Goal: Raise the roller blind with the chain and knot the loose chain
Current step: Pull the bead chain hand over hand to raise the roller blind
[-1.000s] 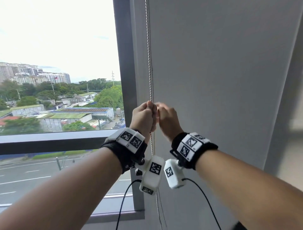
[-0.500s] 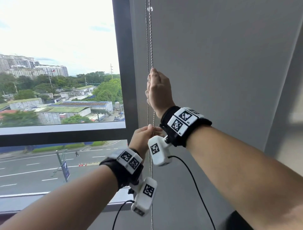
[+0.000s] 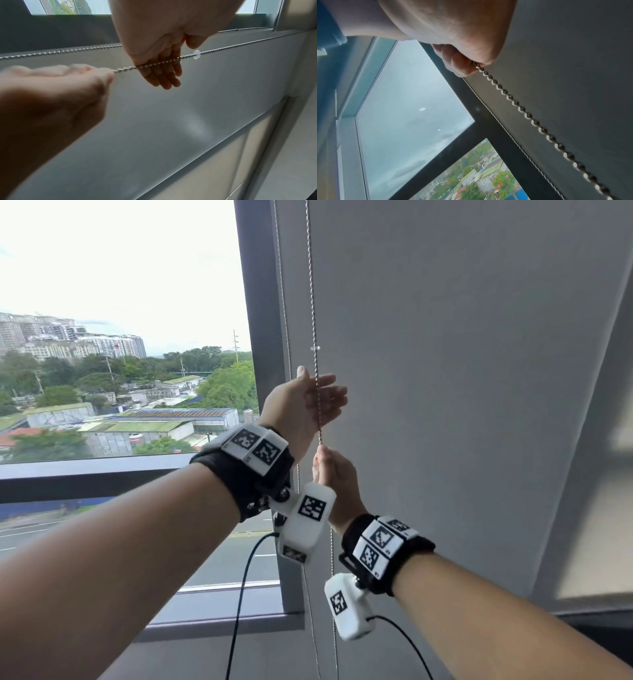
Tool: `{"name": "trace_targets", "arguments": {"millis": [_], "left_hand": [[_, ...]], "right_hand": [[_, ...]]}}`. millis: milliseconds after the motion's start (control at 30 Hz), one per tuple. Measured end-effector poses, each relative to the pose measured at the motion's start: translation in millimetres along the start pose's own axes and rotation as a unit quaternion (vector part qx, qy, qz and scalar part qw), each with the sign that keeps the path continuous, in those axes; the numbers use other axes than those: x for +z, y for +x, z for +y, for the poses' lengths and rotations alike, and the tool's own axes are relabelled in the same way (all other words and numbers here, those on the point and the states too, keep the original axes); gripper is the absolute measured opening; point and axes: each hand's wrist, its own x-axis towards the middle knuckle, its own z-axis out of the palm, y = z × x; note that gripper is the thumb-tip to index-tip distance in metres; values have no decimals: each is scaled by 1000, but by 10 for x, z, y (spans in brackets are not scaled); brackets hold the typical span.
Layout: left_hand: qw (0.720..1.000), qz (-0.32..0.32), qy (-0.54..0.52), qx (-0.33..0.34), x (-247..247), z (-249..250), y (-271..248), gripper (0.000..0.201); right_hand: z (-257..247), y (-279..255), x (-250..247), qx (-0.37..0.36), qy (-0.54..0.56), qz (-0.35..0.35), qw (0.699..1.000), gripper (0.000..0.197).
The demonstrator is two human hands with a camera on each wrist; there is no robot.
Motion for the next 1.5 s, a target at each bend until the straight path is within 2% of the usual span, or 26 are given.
{"name": "trace_targets", "arguments": {"millis": [100, 267, 433, 533, 667, 833, 900, 967, 1000, 1133, 1200, 1300, 1400, 1500], "left_hand": [[1000, 20, 13, -5, 80, -75, 43, 43], [991, 93, 60, 81, 98, -145, 14, 40], [991, 89, 66, 78, 72, -141, -23, 38], [992, 84, 59, 71, 39, -186, -90, 39], [992, 93, 62, 66, -62, -389, -211, 36], [987, 124, 102, 18, -171, -822, -383, 42], [985, 130, 114, -15, -232, -985, -441, 33], [987, 111, 107, -36, -272, -1062, -512, 6], [989, 101, 102, -39, -290, -1080, -538, 2], [992, 80, 84, -44, -348, -1120, -543, 10], [991, 71, 87, -68, -347, -1106, -540, 8], [991, 46, 84, -99, -347, -1024, -515, 33], [996, 23, 35, -84, -333, -917, -428, 39], [997, 47, -1, -57, -319, -721, -269, 43]], "right_hand": [[146, -123, -41, 19, 19, 6, 1000, 42], [106, -163, -22, 12, 52, -25, 998, 36], [23, -91, -93, 31, 9, -64, 997, 36], [-167, 134, -169, 10, 12, -52, 999, 28], [-591, 551, -193, -30, 15, -14, 999, 28], [-1073, 853, -92, -36, 63, -42, 996, 35], [-1148, 928, -42, -33, 77, -50, 995, 34], [-1137, 960, 21, -28, 73, -42, 996, 33], [-1112, 963, 56, -29, 68, -32, 997, 34], [-976, 953, 155, -50, 41, 1, 998, 37], [-954, 943, 154, -49, 44, 7, 998, 38], [-918, 921, 119, -70, 42, 13, 997, 41], [-798, 866, 85, -80, 15, 25, 996, 43], [-594, 686, 21, -68, -2, 28, 997, 43]]}}
